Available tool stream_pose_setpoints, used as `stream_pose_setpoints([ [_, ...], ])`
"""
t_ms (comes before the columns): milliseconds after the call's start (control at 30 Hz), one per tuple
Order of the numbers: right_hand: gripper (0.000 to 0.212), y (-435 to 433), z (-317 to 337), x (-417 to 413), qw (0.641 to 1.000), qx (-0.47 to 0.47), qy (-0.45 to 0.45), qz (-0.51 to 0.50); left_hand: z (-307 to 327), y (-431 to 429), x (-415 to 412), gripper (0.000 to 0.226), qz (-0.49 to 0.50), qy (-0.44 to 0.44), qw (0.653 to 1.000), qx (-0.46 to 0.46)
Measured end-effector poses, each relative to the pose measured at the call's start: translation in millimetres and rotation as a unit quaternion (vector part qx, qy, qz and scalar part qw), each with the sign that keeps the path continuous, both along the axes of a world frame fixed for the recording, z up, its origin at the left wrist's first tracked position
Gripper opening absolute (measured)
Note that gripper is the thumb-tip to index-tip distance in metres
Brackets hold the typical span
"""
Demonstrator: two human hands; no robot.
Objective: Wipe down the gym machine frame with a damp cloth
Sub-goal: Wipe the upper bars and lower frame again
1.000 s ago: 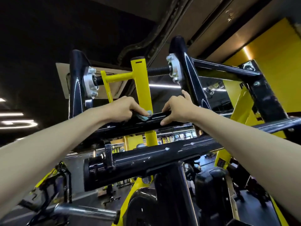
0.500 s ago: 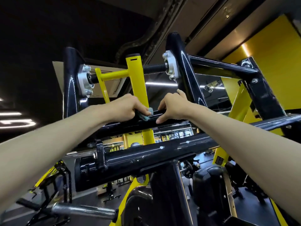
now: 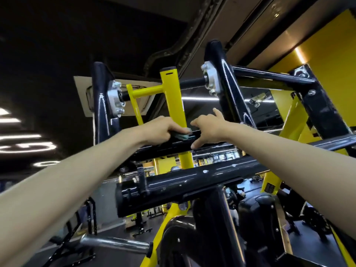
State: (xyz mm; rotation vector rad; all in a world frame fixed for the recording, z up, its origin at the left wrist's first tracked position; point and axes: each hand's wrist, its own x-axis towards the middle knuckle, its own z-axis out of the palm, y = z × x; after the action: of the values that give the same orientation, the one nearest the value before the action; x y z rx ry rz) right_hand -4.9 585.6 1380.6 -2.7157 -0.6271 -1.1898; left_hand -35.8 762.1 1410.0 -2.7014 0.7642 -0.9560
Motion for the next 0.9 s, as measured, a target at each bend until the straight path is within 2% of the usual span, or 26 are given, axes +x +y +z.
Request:
stream_pose_setpoints([
  [67, 0.08, 11.7, 1.2, -1.7, 1.0, -0.004, -0.005, 0.005, 0.4, 17.0, -1.7, 0.073, -0.013, 0.007, 1.0, 0.014],
  [167, 0.073, 33.5, 5.6, -8.8, 0.999, -0.005, -0.004, 0.043, -5.1, 85.7, -16.8, 0.072, 0.019, 0.018, 1.0, -0.008],
  [300, 0.066, 62.7, 5.9, -10.6, 0.993, 0.014, 0.011, 0.118, -21.4, 110.6, -15.8, 0.068, -0.004, -0.041, 0.998, -0.044],
  [367, 0.067, 75.9, 2.7, -9.2, 0.994, 0.002, 0.026, 0.104, -29.2, 96.7, -4.2, 0.071, -0.033, -0.068, 0.996, -0.043],
  [433, 0.068, 82.8, -1.0, -7.0, 0.996, -0.005, 0.021, 0.082, -32.2, 99.5, 0.7, 0.073, -0.071, -0.059, 0.995, -0.044],
  [567, 0.078, 82.6, 2.8, -6.6, 0.997, -0.004, 0.013, 0.081, -29.4, 160.8, -9.8, 0.074, -0.071, -0.051, 0.996, -0.027],
  [700, 0.077, 82.6, 3.9, -4.6, 0.996, -0.004, 0.016, 0.082, -35.0, 160.8, -12.0, 0.065, -0.077, -0.095, 0.992, -0.023],
  [800, 0.075, 81.8, 4.8, -9.0, 0.996, -0.004, 0.024, 0.081, -33.5, 138.2, -11.5, 0.065, -0.089, -0.085, 0.992, -0.029],
  [900, 0.066, 84.7, 4.7, -12.1, 0.996, -0.005, 0.024, 0.081, -33.8, 159.4, -13.1, 0.072, -0.081, -0.085, 0.993, 0.006],
])
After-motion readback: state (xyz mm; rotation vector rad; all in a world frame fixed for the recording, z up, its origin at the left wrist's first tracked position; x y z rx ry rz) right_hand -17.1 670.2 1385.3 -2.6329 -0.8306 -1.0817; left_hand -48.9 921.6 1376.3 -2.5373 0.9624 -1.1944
